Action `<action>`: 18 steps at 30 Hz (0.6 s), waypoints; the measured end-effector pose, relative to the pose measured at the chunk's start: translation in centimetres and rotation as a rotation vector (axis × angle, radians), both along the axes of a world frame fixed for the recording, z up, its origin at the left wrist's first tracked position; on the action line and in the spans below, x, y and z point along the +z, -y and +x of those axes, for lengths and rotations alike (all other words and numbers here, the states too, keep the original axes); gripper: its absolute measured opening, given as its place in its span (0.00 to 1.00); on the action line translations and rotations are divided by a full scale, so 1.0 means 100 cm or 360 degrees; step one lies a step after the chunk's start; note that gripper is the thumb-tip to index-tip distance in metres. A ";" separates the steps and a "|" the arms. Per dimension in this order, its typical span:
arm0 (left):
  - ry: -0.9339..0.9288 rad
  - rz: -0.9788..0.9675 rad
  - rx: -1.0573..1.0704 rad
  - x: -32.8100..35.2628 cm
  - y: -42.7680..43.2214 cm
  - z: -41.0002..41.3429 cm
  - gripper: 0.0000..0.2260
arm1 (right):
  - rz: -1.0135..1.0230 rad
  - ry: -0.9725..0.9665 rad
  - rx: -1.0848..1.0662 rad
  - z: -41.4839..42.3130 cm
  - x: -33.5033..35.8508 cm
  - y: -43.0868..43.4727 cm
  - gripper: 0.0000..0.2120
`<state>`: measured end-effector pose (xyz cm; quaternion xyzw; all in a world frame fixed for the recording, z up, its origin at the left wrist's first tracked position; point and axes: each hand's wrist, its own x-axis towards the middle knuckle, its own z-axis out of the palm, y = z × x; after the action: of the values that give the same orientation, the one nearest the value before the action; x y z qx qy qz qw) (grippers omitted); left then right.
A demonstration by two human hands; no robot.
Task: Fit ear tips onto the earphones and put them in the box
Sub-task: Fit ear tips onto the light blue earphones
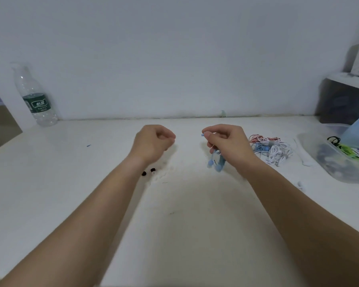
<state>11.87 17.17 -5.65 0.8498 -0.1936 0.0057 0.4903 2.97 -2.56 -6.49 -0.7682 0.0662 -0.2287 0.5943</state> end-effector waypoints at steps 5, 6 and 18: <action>-0.0027 0.0326 -0.0059 0.000 -0.019 0.015 0.06 | 0.0134 -0.0005 0.0081 0.006 -0.012 -0.007 0.06; -0.0019 0.0356 -0.0061 -0.004 -0.021 0.017 0.06 | 0.0161 -0.0024 0.0104 0.008 -0.017 -0.008 0.06; 0.0023 0.0662 -0.0355 -0.001 -0.019 -0.001 0.03 | 0.0413 -0.0191 0.0215 0.014 -0.029 -0.009 0.05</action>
<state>11.77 19.05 -5.76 0.9057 -0.2870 -0.0825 0.3008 4.37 -1.66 -9.43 -0.6999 0.0787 -0.1315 0.6976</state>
